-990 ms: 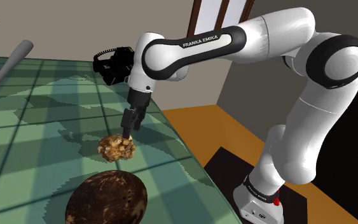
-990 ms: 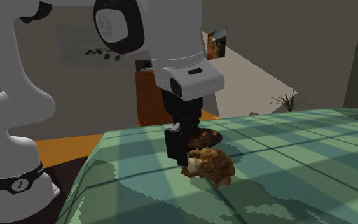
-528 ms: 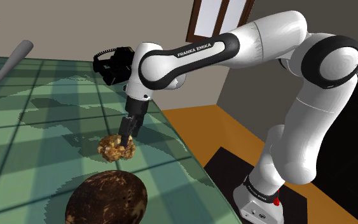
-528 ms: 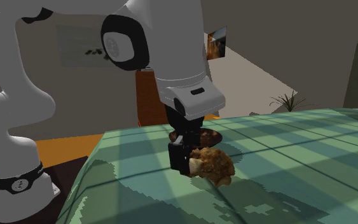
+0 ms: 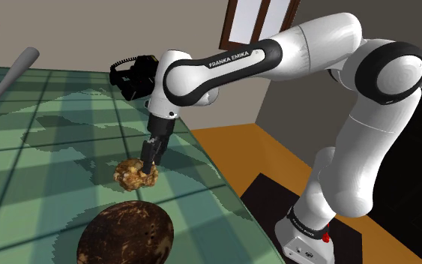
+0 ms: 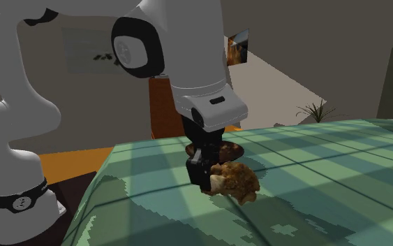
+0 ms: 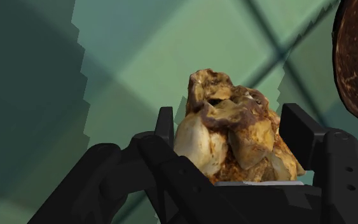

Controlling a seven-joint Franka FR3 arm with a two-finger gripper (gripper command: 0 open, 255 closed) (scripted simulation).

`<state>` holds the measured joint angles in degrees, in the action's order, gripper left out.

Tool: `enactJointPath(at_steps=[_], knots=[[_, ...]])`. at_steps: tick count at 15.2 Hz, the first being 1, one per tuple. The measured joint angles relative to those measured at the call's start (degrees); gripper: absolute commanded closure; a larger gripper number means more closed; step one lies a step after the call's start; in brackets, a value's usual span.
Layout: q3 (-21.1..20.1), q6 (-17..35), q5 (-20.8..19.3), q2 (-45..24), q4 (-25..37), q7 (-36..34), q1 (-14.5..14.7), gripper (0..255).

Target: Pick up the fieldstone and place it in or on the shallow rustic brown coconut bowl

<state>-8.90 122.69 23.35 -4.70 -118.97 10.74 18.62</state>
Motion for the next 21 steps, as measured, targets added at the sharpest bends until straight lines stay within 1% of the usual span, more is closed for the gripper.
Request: enactJointPath(at_steps=[9,21], knots=[[0.0,-0.3,-0.1,0.1,0.1,-0.1,0.0,255],[0.4,-8.4,-1.3,3.2,5.3,-2.9,-0.4,255]])
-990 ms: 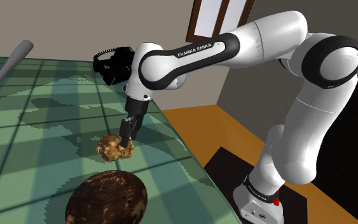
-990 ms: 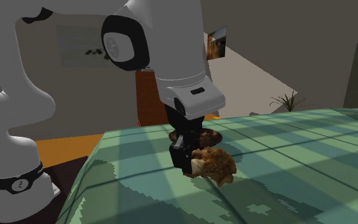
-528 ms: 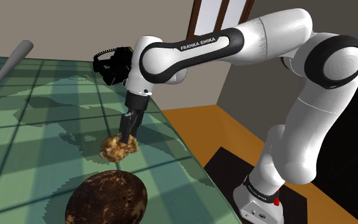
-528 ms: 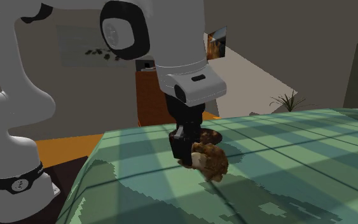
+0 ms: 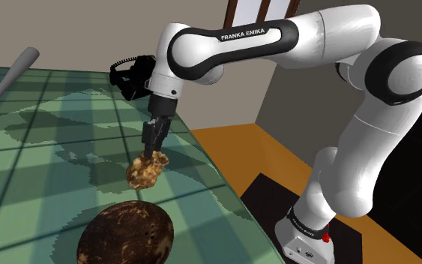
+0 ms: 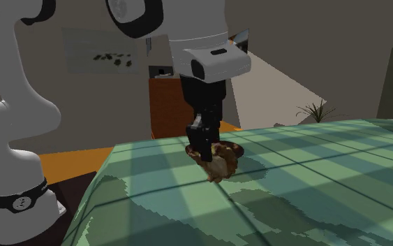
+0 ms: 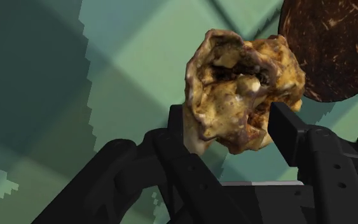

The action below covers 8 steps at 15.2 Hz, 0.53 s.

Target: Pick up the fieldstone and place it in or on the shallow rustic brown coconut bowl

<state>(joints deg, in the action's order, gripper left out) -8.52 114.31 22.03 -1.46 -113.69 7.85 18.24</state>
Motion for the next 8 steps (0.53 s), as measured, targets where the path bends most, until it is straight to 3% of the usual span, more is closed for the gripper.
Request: enactJointPath(at_steps=[8], knots=[[0.2,-5.4,-0.6,1.2,4.5,-1.8,-0.2,255]])
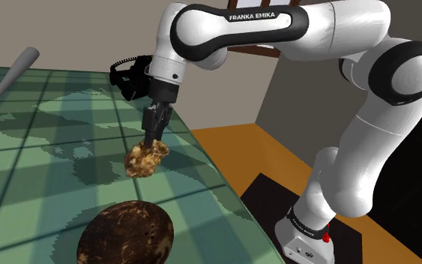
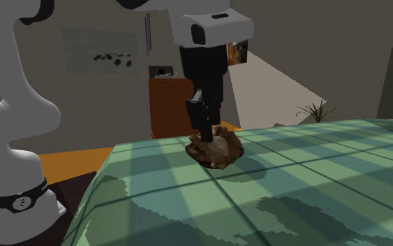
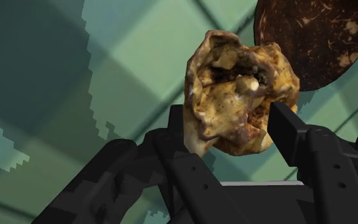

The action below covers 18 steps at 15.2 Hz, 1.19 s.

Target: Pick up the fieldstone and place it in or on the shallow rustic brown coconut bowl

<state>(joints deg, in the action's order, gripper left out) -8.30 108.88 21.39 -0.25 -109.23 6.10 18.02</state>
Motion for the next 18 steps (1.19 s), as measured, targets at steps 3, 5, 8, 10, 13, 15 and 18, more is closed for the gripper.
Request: enactJointPath(at_steps=[3,5,8,10,13,15,18], knots=[[-0.3,-1.1,0.0,0.9,0.5,-1.0,0.3,255],[-1.2,-0.7,0.3,2.3,-0.7,-2.7,1.2,255],[-3.3,-0.1,0.7,4.4,-2.0,-6.5,3.1,255],[-4.5,0.3,1.0,5.8,-2.9,-8.7,4.2,255],[-6.7,1.3,1.7,8.1,-4.9,-12.3,6.0,255],[-7.9,2.0,1.9,8.6,-5.3,-14.2,6.9,255],[-10.3,3.2,2.3,9.8,-6.1,-18.1,8.7,255]])
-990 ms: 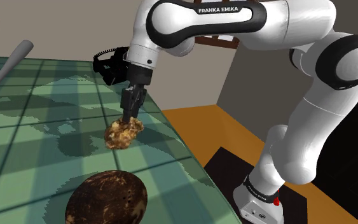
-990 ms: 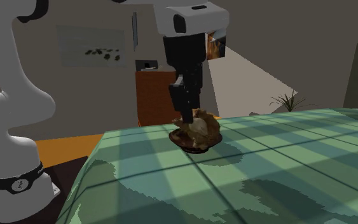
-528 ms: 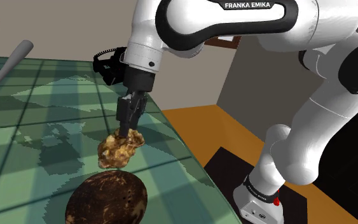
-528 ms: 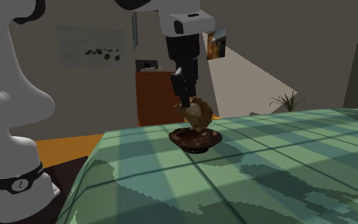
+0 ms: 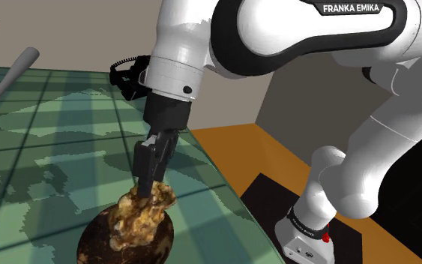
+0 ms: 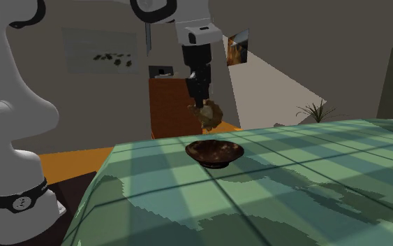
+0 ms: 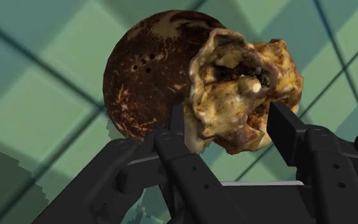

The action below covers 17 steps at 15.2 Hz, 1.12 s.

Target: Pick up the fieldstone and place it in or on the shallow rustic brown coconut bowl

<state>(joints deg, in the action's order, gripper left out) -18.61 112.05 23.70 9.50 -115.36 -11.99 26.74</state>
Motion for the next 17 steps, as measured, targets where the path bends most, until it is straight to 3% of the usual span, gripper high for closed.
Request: enactJointPath(at_steps=[17], knots=[[-1.4,12.1,1.8,-2.5,-9.8,3.0,1.0,255]])
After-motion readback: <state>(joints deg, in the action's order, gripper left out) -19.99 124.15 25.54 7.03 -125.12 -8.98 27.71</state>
